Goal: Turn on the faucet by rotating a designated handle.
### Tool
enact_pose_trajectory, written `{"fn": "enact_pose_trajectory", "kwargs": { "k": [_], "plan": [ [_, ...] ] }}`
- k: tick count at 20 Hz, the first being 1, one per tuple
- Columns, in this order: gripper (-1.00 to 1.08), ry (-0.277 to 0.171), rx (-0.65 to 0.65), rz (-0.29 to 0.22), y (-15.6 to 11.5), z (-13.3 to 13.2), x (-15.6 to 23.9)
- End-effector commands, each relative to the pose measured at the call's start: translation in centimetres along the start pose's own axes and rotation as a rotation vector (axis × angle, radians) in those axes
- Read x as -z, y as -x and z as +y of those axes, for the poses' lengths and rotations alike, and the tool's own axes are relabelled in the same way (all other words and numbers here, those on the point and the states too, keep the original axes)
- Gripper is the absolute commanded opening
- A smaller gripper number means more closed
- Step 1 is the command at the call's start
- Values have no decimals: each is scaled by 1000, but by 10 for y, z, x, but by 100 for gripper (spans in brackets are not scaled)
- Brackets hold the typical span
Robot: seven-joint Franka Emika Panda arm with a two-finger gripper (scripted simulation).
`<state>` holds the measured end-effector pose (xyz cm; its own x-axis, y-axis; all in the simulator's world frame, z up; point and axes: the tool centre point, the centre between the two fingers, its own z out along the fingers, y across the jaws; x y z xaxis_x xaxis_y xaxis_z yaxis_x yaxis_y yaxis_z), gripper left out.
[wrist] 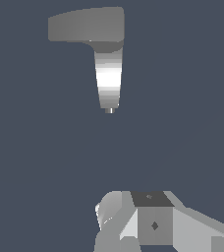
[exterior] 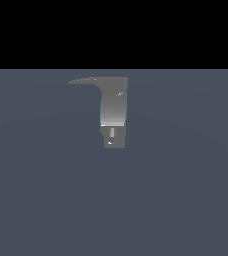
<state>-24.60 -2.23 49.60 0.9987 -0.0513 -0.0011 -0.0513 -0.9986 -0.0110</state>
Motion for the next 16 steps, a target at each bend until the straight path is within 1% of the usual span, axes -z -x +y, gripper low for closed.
{"fn": "enact_pose_trajectory", "kwargs": {
  "k": [1,8,16],
  "plan": [
    [-100,0,0,0,0,0,0],
    [-100,0,-24,0,-2,-6,-4],
    [-100,0,-111,0,-10,-27,-17]
  ]
}}
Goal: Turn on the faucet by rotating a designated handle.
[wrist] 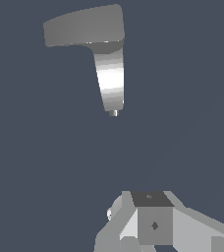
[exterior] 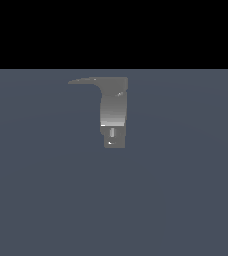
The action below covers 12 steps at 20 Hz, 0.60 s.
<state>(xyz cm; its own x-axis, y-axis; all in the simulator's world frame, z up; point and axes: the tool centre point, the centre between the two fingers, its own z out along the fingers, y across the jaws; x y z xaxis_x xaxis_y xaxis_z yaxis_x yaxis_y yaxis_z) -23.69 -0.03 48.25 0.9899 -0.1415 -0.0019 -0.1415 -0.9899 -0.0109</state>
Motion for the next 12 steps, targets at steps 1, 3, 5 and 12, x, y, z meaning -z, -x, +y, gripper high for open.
{"fn": "enact_pose_trajectory", "kwargs": {
  "k": [1,3,5,12],
  "plan": [
    [-100,0,-35,0,-3,-9,-6],
    [-100,0,-69,0,-6,-17,-11],
    [-100,0,-107,0,-10,-26,-16],
    [-100,-1,-245,0,-26,-59,-38]
  ]
}}
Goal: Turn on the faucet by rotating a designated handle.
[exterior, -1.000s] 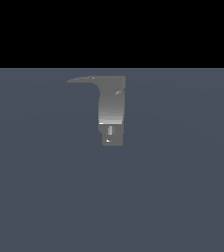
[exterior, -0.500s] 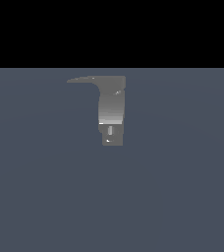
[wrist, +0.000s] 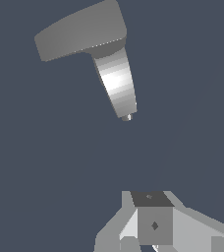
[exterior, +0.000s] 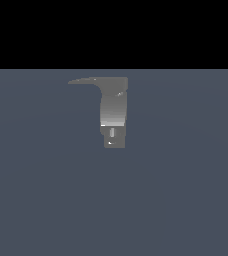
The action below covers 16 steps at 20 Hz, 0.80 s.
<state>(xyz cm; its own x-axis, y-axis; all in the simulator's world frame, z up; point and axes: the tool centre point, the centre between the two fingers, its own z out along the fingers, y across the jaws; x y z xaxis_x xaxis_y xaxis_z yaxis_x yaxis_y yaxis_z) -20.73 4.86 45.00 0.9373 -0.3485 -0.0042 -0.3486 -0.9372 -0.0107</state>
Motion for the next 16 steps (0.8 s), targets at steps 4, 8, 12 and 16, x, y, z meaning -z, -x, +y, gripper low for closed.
{"fn": "enact_pose_trajectory", "kwargs": {
  "k": [4,8,12,16],
  "plan": [
    [-100,-1,-111,0,-10,-28,-17],
    [-100,-2,-191,0,-20,-47,-29],
    [-100,-3,-271,0,-31,-66,-42],
    [-100,-4,-351,-1,-43,-84,-54]
  ]
}}
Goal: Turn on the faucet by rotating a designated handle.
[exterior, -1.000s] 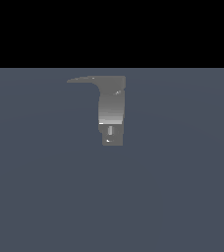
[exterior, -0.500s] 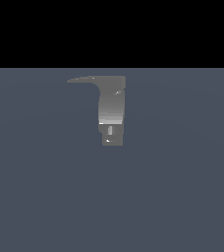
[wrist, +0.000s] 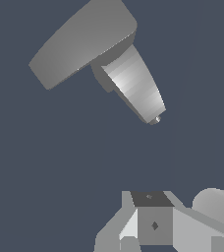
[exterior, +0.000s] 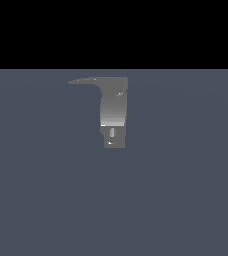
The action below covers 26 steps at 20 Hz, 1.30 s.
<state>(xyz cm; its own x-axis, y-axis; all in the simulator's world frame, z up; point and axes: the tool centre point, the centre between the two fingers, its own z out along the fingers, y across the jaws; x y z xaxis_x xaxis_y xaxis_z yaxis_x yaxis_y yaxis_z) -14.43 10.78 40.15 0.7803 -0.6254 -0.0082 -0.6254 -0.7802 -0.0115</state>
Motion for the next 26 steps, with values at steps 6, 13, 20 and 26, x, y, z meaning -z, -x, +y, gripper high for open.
{"fn": "enact_pose_trajectory", "kwargs": {
  "k": [6,13,20,26],
  "plan": [
    [-100,-2,-149,0,-15,-38,-23],
    [-100,-3,-285,0,-35,-69,-43],
    [-100,-3,-420,1,-58,-97,-64],
    [-100,-2,-540,4,-83,-119,-82]
  ]
}}
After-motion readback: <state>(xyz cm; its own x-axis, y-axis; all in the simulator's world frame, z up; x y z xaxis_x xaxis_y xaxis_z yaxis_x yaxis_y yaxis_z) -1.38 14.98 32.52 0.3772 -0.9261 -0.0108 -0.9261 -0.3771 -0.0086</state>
